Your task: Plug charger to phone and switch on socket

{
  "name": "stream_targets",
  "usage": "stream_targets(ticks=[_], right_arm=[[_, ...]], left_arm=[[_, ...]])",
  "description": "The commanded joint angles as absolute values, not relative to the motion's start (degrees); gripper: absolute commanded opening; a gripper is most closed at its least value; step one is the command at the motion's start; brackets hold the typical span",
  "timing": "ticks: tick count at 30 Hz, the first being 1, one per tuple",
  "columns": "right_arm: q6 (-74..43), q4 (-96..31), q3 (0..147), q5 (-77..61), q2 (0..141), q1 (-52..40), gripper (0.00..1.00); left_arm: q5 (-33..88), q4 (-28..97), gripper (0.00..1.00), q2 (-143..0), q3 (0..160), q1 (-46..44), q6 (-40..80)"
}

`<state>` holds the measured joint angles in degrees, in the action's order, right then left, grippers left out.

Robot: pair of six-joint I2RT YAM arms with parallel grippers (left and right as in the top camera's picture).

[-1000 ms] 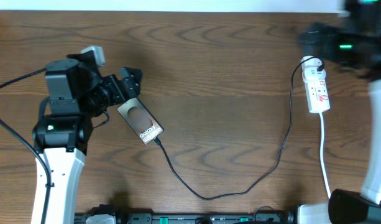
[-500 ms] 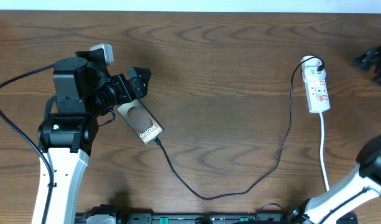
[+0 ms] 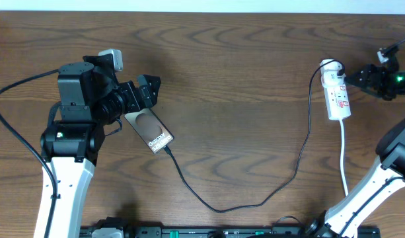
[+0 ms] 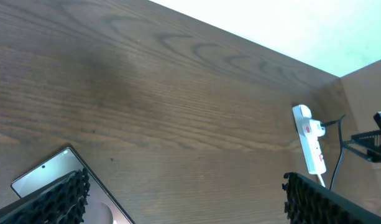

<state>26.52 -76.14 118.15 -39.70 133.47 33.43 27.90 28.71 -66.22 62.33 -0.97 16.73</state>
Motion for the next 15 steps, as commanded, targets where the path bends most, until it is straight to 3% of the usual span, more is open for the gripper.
stream_targets(ticks=[1,15], right_arm=[[29.5,-75.1,119.2,-41.5,135.1,31.2,0.99],[29.2,-72.6,119.0,-39.3,135.2,28.3,0.99]], left_arm=[[25.7,28.9,0.98,-66.2,63.6,-1.1,15.6],[26.1,29.7,0.98,-68.7,63.6,-1.1,15.7]])
